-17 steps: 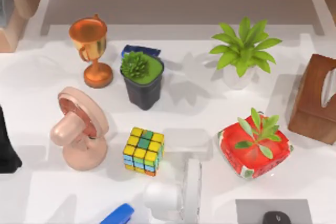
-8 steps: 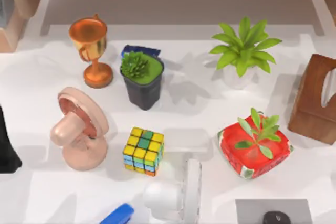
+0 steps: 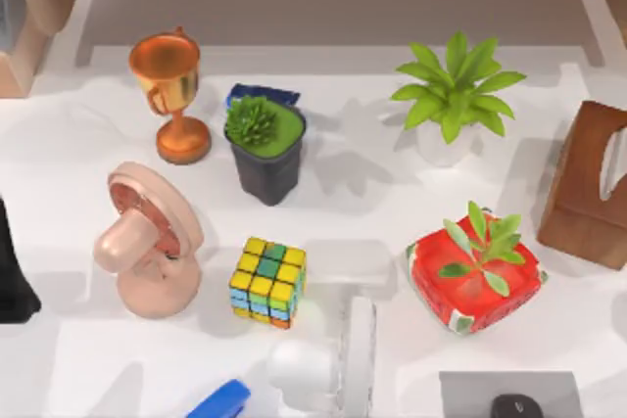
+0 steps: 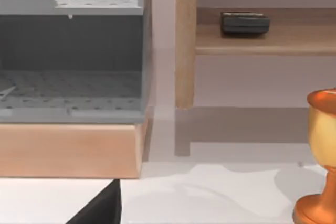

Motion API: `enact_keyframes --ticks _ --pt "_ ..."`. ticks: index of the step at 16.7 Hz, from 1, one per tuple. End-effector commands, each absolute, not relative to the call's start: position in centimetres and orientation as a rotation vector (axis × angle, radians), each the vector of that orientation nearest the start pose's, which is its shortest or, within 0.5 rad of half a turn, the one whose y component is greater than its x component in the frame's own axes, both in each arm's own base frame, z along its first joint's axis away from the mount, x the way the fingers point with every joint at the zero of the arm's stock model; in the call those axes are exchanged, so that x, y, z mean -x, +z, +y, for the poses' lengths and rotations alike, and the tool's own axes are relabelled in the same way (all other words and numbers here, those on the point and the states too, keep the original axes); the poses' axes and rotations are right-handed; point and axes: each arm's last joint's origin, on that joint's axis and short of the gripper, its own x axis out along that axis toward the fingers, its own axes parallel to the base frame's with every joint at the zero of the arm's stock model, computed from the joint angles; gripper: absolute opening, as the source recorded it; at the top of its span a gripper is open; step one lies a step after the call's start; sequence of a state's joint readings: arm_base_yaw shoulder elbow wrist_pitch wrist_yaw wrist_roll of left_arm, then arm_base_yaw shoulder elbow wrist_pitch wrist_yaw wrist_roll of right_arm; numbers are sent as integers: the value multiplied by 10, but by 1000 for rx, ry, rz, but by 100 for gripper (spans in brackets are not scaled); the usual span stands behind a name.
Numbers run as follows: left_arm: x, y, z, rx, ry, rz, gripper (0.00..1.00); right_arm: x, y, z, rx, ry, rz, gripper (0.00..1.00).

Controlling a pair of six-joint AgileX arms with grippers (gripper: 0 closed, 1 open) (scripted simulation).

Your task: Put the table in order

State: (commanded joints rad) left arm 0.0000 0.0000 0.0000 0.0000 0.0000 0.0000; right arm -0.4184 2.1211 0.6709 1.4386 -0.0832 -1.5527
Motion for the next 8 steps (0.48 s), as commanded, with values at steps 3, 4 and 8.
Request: enact_keyframes --ticks 3,4,8 --pt "-106 160 -1 0 0 0 100 -346 87 -139 1552 -240 248 0" --pt "-106 160 -1 0 0 0 100 -355 89 -140 1553 -246 246 0" --pt "-106 160 -1 0 0 0 100 -381 88 -140 1549 -245 254 0"
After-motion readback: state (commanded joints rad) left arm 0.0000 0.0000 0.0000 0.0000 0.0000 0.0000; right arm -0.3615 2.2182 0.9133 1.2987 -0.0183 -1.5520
